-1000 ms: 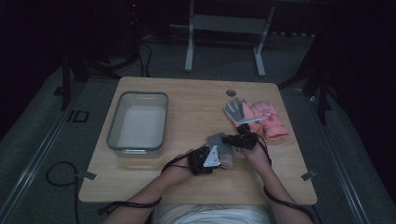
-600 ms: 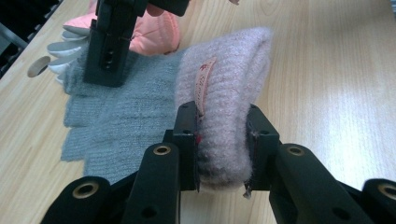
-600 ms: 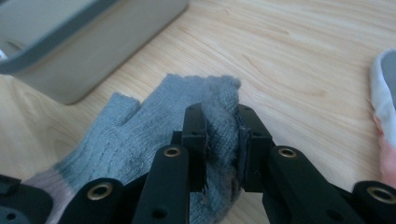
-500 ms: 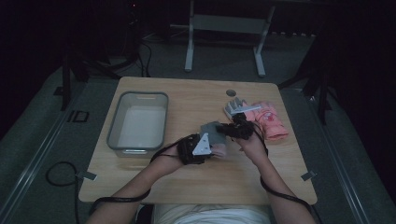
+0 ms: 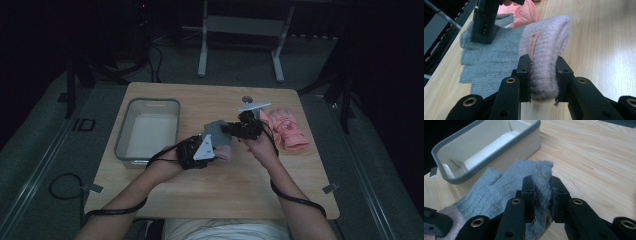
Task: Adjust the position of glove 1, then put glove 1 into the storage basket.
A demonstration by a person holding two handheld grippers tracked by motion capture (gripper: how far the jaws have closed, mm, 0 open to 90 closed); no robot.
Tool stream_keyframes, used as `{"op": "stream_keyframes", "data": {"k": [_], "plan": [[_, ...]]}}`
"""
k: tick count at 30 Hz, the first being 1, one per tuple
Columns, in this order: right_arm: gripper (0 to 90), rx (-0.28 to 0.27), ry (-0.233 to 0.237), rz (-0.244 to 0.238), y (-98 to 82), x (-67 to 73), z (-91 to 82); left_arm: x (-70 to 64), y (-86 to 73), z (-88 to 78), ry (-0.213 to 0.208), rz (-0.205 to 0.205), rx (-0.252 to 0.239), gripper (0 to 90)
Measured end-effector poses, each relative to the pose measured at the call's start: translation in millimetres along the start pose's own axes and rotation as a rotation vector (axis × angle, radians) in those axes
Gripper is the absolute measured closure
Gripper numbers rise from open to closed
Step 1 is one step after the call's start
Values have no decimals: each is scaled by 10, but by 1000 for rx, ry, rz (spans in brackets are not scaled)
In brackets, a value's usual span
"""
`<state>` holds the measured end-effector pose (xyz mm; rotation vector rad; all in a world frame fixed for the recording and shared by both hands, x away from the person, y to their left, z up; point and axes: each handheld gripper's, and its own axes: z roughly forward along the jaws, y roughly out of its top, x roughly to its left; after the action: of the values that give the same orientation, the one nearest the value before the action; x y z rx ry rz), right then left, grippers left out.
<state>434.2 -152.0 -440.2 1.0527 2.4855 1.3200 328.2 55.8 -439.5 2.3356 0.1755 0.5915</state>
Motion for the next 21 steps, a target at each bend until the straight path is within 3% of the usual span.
{"op": "stream_keyframes", "data": {"k": [4,11,21], "plan": [[764,3,-1,-33,104,87,76,58,-65,-96,6,-11,2,708],[764,4,16,-52,303,224,199,189,-174,-299,12,-41,9,708],[764,-7,25,-99,565,451,387,342,-358,-573,32,-52,35,708]]}}
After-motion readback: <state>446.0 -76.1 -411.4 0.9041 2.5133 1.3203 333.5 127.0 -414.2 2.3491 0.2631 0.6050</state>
